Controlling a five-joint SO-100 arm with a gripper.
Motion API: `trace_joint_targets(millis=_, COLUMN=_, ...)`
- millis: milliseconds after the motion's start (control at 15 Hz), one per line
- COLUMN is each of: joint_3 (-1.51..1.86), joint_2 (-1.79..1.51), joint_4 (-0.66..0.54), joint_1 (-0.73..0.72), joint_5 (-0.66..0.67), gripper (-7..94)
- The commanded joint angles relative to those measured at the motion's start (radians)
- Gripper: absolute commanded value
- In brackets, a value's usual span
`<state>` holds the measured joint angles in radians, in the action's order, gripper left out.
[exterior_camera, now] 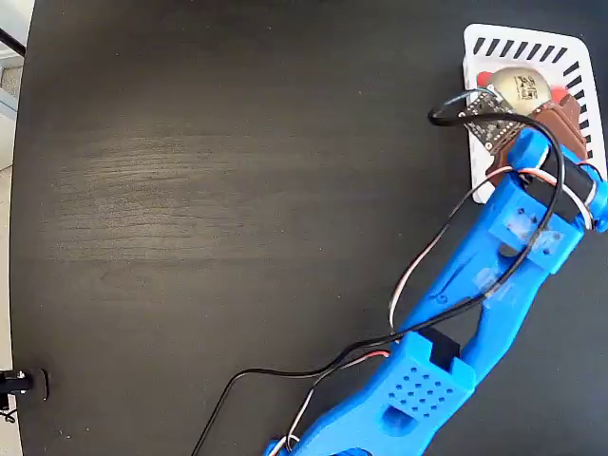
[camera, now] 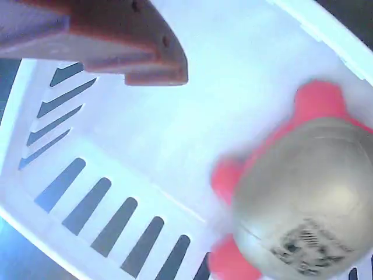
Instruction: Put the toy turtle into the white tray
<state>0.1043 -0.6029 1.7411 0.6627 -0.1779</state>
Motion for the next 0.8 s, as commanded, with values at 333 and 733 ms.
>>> trace_joint_targets(millis=333, joint_3=0.071, joint_2=-0.310, joint_4=-0.009, joint_1=-0.044, joint_5=0.008, gripper=52)
trace_joint_targets(millis=733, joint_3=0.687, joint_2=-0.690, joint_4=-0.270, joint_1=-0.262, joint_5=-0.072, gripper=0)
